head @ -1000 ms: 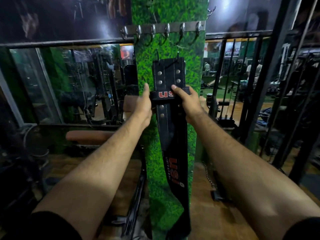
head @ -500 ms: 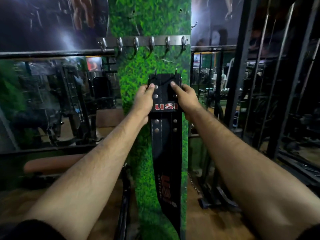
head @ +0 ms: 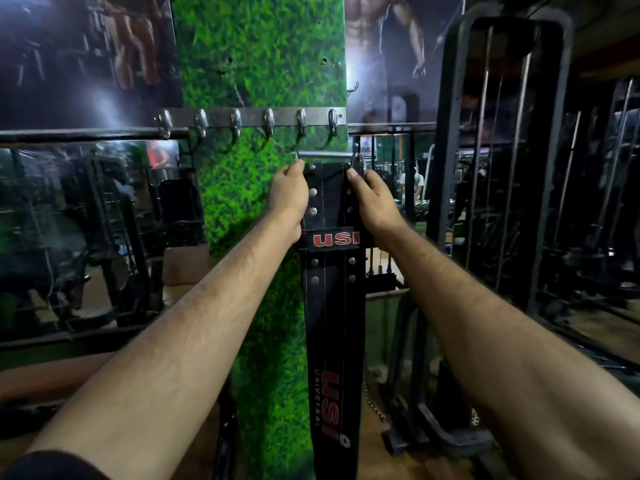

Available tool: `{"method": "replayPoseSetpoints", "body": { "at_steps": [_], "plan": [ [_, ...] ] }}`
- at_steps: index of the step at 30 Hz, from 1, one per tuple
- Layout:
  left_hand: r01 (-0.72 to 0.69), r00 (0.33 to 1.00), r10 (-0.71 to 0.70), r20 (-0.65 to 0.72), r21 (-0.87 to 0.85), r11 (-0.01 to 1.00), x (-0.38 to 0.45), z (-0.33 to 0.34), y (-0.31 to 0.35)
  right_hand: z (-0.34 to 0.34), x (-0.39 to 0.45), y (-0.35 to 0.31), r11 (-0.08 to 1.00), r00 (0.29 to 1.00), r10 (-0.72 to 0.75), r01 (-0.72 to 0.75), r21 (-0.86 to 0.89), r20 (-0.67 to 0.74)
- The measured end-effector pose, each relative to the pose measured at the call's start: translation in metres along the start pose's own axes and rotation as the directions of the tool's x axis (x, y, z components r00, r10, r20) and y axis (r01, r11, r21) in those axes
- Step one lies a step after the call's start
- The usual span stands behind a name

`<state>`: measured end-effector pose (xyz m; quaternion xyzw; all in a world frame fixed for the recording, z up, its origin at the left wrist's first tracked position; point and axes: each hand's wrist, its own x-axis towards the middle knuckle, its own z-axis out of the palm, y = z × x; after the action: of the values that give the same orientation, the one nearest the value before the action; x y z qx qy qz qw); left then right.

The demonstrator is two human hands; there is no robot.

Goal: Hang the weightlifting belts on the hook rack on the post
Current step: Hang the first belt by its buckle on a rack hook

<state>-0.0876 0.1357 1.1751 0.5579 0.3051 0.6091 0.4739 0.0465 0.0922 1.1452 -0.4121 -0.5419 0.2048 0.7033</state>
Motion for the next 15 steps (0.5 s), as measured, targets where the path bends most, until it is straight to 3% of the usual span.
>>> {"method": "replayPoseSetpoints", "body": {
  "at_steps": [7,15],
  "plan": [
    [-0.088,0.994,0.089,-0.062,0.026,0.996,0.019,0.032,0.003,-0.017,0.037,0.003,0.992,0.996,-0.081,0.076,-0.104,-0.042],
    [-0.113,0.984,0.118,-0.137,0.038,0.993,0.052,0.056,0.003,-0.03,0.087,0.008,0.988,0.99,-0.127,0.132,-0.081,0.059]
  ]
}}
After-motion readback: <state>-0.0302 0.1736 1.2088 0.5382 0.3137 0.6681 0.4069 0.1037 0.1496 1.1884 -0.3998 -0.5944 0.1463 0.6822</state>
